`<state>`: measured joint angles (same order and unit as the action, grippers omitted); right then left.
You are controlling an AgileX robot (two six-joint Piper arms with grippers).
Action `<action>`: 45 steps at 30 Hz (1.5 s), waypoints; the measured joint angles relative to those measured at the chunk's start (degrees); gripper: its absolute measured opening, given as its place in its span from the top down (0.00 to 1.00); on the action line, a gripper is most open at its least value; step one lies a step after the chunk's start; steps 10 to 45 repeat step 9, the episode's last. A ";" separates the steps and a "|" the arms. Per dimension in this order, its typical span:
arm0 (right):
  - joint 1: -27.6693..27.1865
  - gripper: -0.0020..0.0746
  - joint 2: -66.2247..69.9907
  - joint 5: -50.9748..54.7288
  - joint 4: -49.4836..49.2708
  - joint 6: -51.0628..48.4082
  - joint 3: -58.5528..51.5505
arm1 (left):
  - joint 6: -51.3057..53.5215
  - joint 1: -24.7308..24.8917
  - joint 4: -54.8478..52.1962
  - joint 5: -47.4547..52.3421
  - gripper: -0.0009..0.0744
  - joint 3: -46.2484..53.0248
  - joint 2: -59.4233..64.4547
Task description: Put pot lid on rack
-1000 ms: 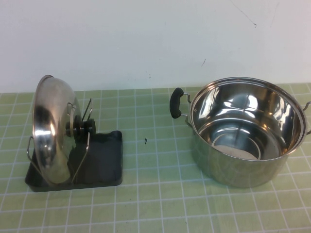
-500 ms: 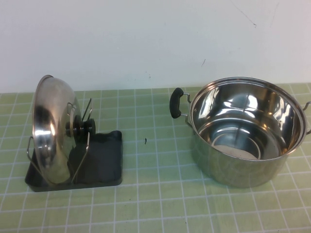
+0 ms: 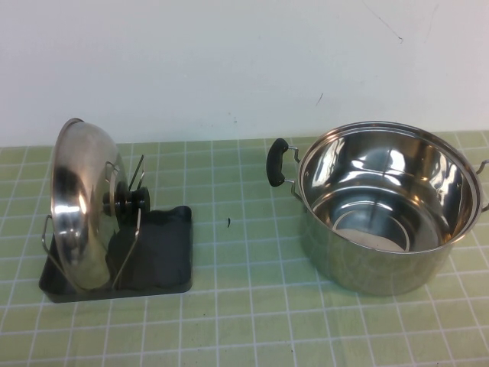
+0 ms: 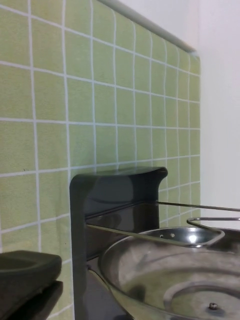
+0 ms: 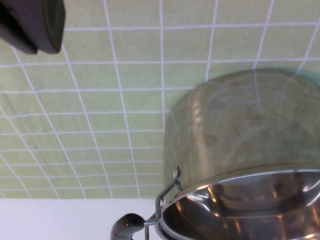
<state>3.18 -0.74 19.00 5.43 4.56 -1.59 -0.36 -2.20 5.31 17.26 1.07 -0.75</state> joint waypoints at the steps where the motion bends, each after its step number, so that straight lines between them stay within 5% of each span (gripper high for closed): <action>1: 0.00 0.98 0.00 0.00 0.00 0.00 0.00 | 0.36 0.25 0.00 0.00 0.99 0.00 0.00; 45: 0.00 0.98 0.00 0.00 0.00 0.00 0.00 | 0.36 0.41 0.00 0.00 0.99 0.00 0.00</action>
